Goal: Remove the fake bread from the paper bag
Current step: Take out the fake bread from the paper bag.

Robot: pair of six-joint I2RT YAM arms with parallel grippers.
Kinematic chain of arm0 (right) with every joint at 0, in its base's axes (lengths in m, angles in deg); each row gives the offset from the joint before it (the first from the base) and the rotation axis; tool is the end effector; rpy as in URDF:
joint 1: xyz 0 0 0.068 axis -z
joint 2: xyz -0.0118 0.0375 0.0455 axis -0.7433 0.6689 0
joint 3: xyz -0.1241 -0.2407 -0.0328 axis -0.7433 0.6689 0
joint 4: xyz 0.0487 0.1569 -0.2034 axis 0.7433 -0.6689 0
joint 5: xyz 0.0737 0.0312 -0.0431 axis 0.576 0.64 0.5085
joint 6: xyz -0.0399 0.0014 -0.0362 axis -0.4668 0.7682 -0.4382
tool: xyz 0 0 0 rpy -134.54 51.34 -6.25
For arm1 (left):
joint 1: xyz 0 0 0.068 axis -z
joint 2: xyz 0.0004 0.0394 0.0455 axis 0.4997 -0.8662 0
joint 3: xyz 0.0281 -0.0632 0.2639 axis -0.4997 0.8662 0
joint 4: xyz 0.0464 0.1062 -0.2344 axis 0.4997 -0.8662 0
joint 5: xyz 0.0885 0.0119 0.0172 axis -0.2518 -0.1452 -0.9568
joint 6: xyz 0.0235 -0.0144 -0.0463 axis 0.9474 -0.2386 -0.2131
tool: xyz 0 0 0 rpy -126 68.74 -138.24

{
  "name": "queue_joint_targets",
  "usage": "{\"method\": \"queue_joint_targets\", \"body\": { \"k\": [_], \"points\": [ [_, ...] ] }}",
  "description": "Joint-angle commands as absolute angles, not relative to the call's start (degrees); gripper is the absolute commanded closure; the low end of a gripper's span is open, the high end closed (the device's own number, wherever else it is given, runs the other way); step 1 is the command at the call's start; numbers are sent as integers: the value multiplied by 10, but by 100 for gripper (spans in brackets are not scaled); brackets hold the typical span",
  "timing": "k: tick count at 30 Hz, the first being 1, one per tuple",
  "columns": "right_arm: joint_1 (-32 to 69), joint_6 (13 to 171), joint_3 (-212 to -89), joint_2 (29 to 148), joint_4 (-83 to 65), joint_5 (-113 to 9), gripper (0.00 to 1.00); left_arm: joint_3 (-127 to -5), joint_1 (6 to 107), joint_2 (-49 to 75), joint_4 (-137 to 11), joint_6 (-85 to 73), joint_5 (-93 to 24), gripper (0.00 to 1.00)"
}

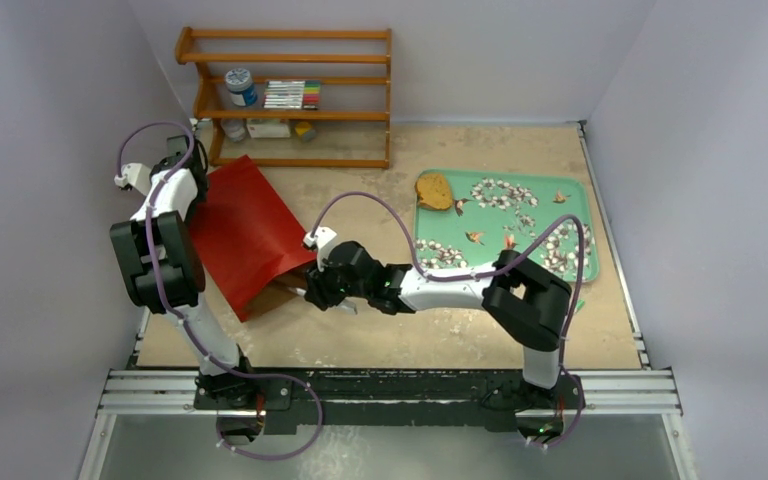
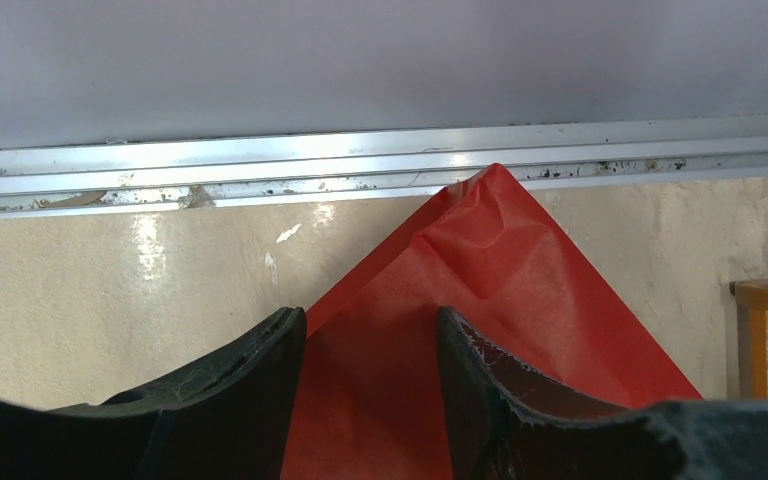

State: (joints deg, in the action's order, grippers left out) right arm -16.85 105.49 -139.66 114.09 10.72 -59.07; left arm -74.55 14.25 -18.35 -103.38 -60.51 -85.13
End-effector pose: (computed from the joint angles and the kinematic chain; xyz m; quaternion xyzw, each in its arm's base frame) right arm 0.1783 0.3803 0.2039 -0.3183 0.7715 0.3744 0.4041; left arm 0.3658 0.1279 0.2231 -0.6576 0.6327 0.2284 0.3393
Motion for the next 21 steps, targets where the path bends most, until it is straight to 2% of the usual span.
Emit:
{"method": "queue_joint_targets", "body": {
  "k": [1,13,21],
  "points": [
    [-171,1076,-1437,1147,132,-612,56,-761,139,-159,-1025,-593,-838,49],
    [-172,1098,-1526,1228,93,-658,53,-731,140,-143,-1012,-593,-812,49],
    [-173,1114,-1576,1268,72,-638,51,-722,140,-134,-1007,-593,-796,50]
  ]
}}
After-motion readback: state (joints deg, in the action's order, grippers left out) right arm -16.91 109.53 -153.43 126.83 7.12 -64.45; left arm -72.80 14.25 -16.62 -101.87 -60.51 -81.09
